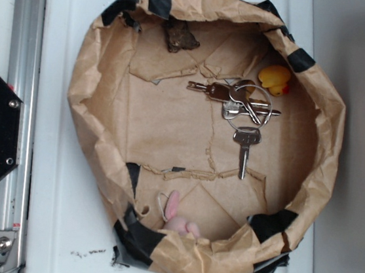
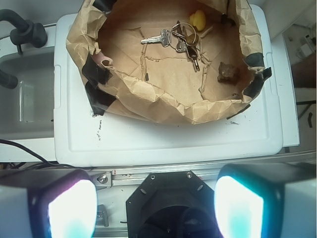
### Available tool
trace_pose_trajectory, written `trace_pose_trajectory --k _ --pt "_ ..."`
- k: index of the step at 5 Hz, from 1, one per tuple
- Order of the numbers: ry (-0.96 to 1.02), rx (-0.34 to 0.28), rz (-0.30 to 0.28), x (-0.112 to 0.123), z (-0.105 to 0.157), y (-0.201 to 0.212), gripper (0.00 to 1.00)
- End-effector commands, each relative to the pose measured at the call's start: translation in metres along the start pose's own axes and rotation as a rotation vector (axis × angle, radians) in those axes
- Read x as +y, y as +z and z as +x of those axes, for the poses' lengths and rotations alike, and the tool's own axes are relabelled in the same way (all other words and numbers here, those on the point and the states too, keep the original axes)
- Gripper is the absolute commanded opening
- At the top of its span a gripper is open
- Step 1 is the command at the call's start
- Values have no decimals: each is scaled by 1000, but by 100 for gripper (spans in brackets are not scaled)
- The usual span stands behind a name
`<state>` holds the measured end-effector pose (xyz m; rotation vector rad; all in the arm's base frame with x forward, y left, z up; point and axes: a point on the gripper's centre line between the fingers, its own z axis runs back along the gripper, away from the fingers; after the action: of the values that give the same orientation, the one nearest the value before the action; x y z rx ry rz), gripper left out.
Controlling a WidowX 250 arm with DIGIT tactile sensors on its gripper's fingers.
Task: Grab the rock.
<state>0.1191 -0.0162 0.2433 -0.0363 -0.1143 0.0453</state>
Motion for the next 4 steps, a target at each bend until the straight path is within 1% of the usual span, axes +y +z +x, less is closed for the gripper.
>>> trace_pose_trajectory --k 1,2,3,4 --pt "0 0 0 0 0 0 100" --pt "-172 -27 45 8 47 -28 100" --pt "-261 -90 91 10 81 -48 100" --pt "-500 -51 107 18 113 -92 100"
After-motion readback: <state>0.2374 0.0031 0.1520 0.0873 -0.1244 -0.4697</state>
